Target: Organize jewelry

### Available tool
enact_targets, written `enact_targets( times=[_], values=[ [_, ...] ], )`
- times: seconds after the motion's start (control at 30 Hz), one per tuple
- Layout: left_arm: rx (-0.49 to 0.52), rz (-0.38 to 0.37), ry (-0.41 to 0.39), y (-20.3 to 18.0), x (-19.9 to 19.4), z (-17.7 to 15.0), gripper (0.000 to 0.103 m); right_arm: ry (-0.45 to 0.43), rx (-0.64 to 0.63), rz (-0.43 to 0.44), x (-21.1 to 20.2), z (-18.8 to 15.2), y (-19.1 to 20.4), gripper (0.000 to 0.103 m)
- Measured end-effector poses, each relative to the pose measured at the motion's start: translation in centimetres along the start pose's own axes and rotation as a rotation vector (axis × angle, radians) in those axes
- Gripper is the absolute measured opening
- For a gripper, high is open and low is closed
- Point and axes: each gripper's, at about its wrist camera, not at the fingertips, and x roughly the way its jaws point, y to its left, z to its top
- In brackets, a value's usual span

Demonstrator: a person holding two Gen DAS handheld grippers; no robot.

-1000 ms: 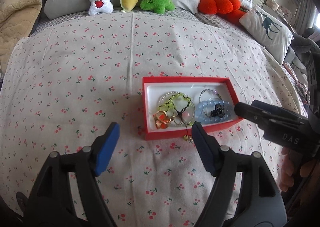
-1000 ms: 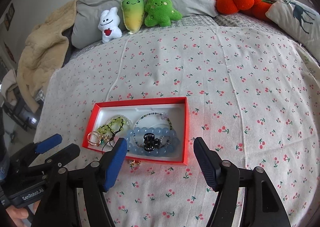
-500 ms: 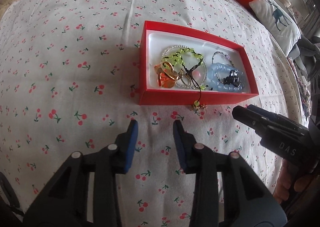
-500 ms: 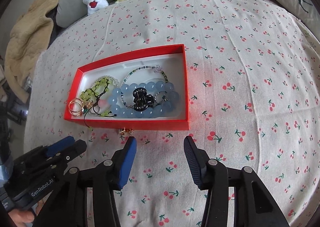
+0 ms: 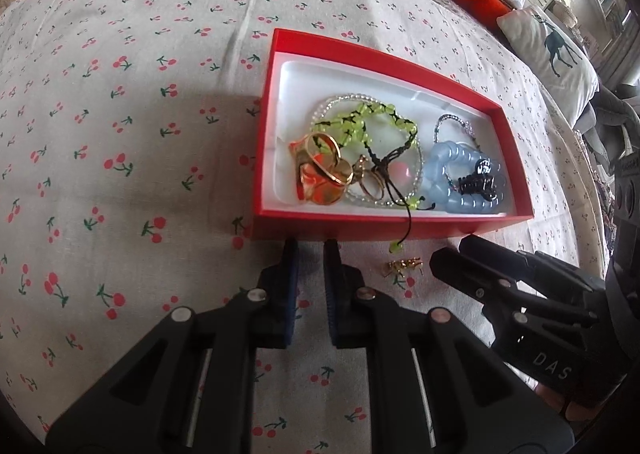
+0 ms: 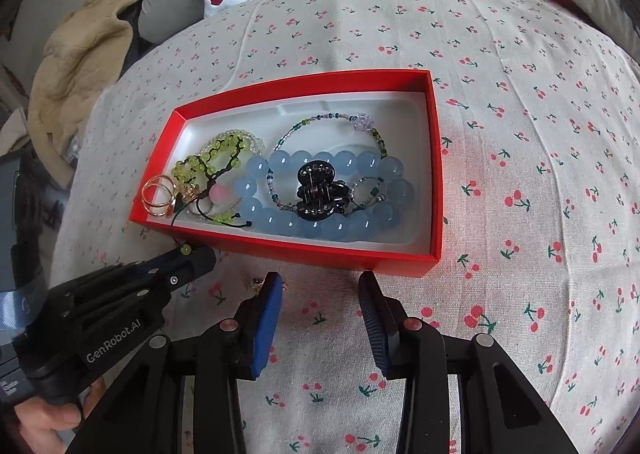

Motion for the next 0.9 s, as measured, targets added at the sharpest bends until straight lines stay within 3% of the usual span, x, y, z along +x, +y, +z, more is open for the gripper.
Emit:
enact_targets(
  times=[0.1, 0.33, 0.5, 0.57, 0.9],
  values=[
    [0.013, 0.002, 0.001, 0.0, 0.0, 0.1, 0.014, 0.004, -0.021, 0.012, 0.4, 0.2, 0.6, 0.03],
    [0.02, 0.021, 0.0, 0.2, -0.3, 0.1, 0.014, 0.028, -0.038, 0.016, 1.3, 0.3, 1.8, 0.028],
    [0.028, 0.023, 0.008, 0.1, -0.4, -0.1, 0.015, 0.045, -0.048, -0.046, 2.2, 0.6, 2.5, 0.009],
    [0.038, 0.025, 0.008, -0.1, -0.4, -0.2, 0.016, 0.048, -0.032, -0.043, 2.2, 0.8, 2.3, 0.007],
    [0.093, -0.036, 0.028, -1.8, 0.0, -0.6, 0.018, 0.074, 0.016, -0.035, 0.7, -0.1, -0.8, 0.006]
  ],
)
